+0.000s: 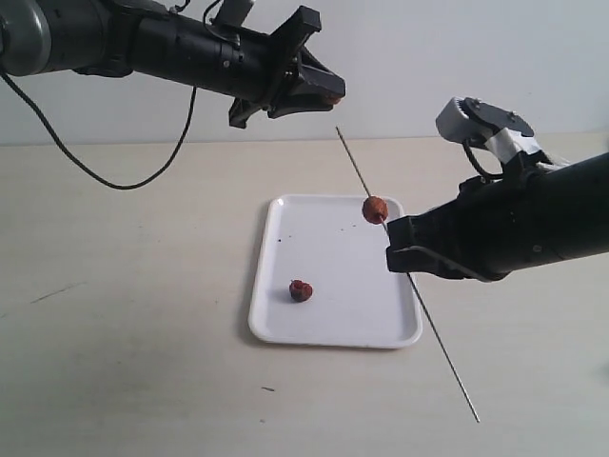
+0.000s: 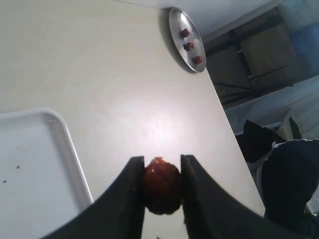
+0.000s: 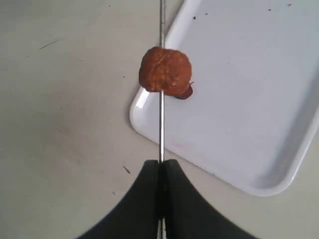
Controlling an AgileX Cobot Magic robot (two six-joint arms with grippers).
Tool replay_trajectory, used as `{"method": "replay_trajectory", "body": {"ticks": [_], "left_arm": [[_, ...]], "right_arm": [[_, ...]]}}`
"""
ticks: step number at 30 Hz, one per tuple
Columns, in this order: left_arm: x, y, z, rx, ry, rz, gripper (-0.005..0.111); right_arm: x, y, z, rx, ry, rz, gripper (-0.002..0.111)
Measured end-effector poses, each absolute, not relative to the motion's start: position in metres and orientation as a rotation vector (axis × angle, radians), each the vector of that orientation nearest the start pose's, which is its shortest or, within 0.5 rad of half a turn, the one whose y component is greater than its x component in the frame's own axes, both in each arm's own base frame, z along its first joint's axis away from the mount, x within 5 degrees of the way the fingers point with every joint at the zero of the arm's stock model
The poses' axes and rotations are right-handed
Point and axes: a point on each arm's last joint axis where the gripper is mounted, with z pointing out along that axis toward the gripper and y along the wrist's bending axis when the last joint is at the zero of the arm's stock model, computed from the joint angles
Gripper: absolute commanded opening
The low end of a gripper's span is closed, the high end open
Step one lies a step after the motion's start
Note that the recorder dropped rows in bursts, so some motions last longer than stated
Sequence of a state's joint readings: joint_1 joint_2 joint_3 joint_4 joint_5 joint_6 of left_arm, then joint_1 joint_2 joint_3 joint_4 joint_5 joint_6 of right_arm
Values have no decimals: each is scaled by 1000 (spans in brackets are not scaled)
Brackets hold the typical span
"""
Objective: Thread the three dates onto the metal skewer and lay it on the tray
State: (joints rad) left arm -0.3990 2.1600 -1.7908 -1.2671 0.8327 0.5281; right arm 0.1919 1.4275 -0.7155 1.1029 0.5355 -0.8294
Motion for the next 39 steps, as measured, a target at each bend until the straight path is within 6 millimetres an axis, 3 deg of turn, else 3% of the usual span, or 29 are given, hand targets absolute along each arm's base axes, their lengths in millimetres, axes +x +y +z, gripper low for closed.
{"method": "replay_trajectory", "body": {"ticks": [39], "left_arm": [[423,-252,251,324,2295,-1372,26]], "right_arm": [[256,97,224,-156,2370,852,0]]}}
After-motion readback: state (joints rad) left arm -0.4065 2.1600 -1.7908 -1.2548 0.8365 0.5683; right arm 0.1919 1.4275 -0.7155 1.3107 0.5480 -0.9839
